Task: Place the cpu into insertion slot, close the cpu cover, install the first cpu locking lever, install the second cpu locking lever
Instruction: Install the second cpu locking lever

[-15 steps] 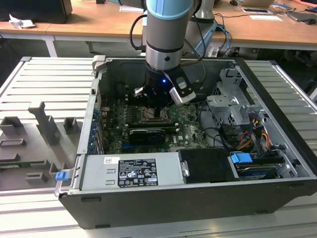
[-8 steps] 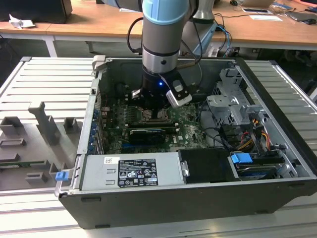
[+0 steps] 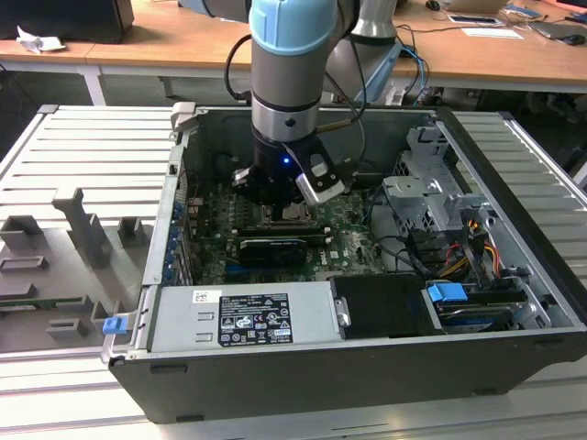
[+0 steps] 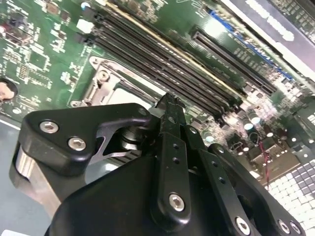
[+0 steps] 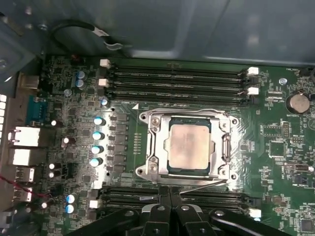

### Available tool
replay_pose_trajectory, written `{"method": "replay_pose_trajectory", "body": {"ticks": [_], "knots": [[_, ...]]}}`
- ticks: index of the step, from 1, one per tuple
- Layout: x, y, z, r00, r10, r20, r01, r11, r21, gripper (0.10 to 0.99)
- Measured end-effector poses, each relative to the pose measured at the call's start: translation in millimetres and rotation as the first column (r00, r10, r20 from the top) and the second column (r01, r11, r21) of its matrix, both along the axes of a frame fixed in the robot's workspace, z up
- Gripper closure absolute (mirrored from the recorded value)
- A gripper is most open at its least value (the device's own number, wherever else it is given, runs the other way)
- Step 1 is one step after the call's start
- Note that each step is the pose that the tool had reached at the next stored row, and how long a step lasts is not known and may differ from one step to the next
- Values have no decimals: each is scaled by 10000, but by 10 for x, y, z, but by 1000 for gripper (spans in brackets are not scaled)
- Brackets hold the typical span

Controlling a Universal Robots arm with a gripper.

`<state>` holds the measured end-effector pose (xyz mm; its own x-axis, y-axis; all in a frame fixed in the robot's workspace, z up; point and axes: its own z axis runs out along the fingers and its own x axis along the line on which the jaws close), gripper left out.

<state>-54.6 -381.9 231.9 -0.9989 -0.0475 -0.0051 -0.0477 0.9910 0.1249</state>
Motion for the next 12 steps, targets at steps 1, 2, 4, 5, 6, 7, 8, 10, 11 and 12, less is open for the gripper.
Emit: {"method": "replay_pose_trajectory", "body": {"ticks": [1, 2, 4, 5, 6, 7, 8, 10, 11, 12], "knots": [[-19, -5, -6, 10000, -1, 0, 1, 10000, 28, 980], [-43, -6, -12, 10000, -1, 0, 1, 10000, 56, 980], [-130, -5, -88, 10000, 0, 0, 0, 9999, 115, 980], [-133, -5, -104, 10000, 0, 0, 0, 9999, 125, 980], [-135, -6, -113, 10000, 1, 0, -1, 9999, 149, 980], [-137, -6, -125, 10000, 2, 0, -2, 9998, 175, 980], [-138, -5, -137, 10000, 2, 0, -2, 9998, 196, 980], [-141, -5, -165, 10000, -1, 0, 1, 9997, 237, 980], [-141, -9, -176, 10000, -1, -2, 1, 9996, 267, 980], [-141, -11, -186, 10000, -1, -2, 1, 9995, 301, 980]]}}
